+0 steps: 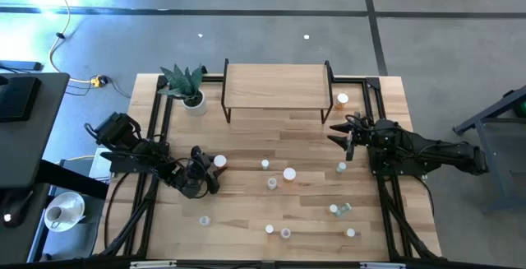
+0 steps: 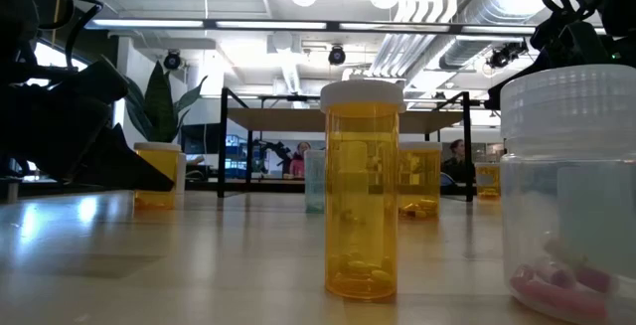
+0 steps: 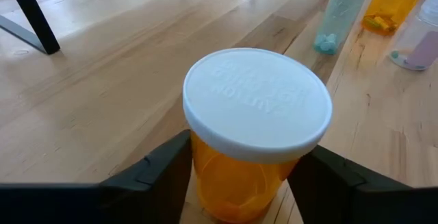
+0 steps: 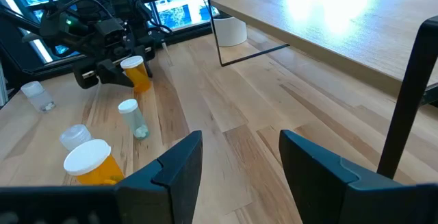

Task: Pick and place medicine bottles onto shelf by color
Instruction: Put the bottom left large orange pill bottle on the shelf

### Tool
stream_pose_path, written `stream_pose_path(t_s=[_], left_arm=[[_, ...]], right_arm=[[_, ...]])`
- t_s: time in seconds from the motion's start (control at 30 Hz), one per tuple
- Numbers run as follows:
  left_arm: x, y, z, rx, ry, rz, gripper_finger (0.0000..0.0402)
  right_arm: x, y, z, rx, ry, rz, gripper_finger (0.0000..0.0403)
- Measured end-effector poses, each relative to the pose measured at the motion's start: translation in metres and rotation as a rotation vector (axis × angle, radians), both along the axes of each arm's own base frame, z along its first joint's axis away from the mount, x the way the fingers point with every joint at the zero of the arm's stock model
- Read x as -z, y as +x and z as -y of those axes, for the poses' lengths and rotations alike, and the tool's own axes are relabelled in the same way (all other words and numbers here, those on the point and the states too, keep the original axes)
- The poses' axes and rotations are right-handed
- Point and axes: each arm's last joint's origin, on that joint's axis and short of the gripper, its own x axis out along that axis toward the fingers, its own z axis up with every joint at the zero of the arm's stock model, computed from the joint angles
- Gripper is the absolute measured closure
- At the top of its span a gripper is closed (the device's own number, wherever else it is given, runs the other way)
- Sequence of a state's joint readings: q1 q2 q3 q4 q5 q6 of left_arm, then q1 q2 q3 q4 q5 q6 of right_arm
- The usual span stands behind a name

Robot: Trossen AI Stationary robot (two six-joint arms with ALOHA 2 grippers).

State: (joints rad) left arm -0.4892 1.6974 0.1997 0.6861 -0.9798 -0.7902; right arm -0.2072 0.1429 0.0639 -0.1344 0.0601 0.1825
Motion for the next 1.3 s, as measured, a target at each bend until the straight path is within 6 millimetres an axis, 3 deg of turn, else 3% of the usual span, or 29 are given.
stream_pose_path(t_s=[0.37,0.6,0.87,1.3], left_arm=[[-0.002,0.002,0.001,0.0,-0.011,0.021,0.0217],[-0.015,0.02,0.005,0.006,0.023,0.051,0.0217],[-0.063,0.058,-0.014,-0.007,0.138,0.083,0.0217],[-0.152,0.096,-0.089,-0.139,0.325,0.097,0.0217]], right_arm=[[0.0,0.0,0.0,0.0,0.0,0.0,0.0217],[0.0,0.0,0.0,0.0,0.0,0.0,0.0217],[0.0,0.0,0.0,0.0,0.0,0.0,0.0217],[0.0,0.0,0.0,0.0,0.0,0.0,0.0217]])
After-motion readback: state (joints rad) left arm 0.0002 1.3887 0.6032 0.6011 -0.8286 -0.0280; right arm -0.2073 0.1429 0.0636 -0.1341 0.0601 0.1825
